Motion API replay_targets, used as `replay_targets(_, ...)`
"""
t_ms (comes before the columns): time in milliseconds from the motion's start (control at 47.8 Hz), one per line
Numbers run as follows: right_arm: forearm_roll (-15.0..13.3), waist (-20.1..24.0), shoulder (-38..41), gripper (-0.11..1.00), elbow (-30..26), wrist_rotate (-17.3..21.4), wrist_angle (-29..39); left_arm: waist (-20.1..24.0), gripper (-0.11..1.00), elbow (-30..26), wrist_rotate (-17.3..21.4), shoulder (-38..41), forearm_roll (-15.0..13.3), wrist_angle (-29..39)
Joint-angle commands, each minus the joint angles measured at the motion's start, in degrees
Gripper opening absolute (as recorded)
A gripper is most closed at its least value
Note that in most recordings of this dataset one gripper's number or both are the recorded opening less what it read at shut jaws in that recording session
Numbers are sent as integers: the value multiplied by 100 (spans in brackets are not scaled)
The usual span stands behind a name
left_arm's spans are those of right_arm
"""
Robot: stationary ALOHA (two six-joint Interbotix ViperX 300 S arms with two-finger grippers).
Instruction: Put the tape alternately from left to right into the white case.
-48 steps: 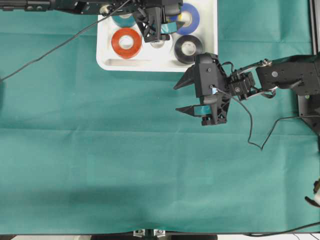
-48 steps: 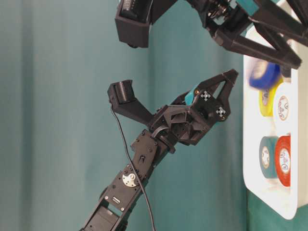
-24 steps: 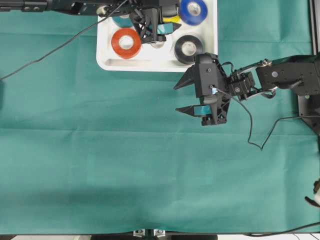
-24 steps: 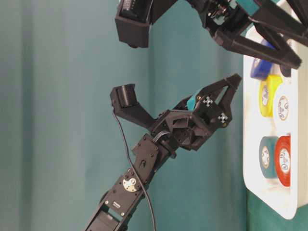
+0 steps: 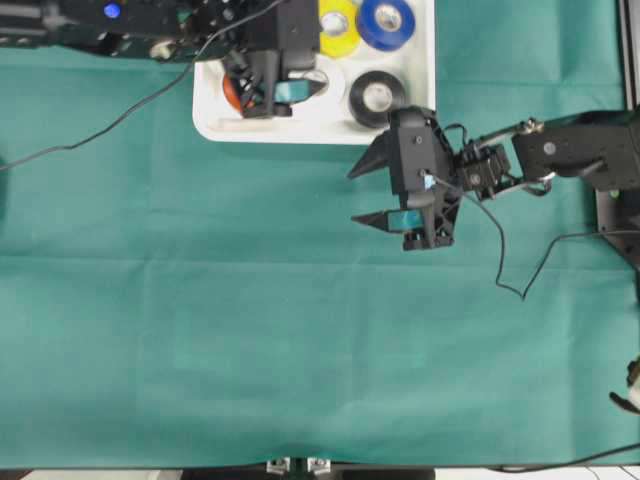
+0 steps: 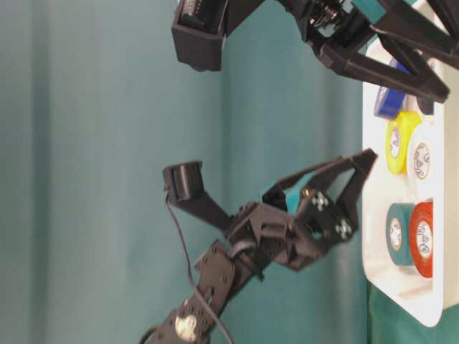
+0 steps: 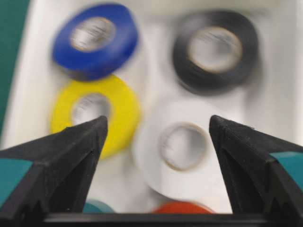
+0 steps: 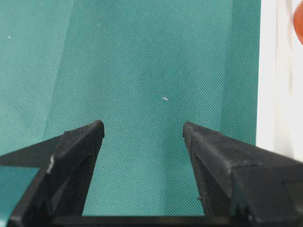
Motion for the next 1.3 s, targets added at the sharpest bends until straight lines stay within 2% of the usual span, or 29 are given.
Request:
replay_targets(0,-9,9,-62,76,-88,0,-35,-167,84,193,-9,-360,-18,-53)
replay_targets(188,0,9,-62,76,-88,0,-26,-475,84,580,-70,-642,-26,-53)
replay_targets(564,-9,9,-53,76,-97,0,-18,-1107,84,1125,-826,-958,-26,-53)
replay_targets(962,0,9,-62,76,-105,0,-18,-1661,84,1424,-1503,-1072,-26,-53)
replay_targets(1275,-9,9,-62,76,-105,0,-18,-1749,84,1503,-1688,-1072,-26,-176)
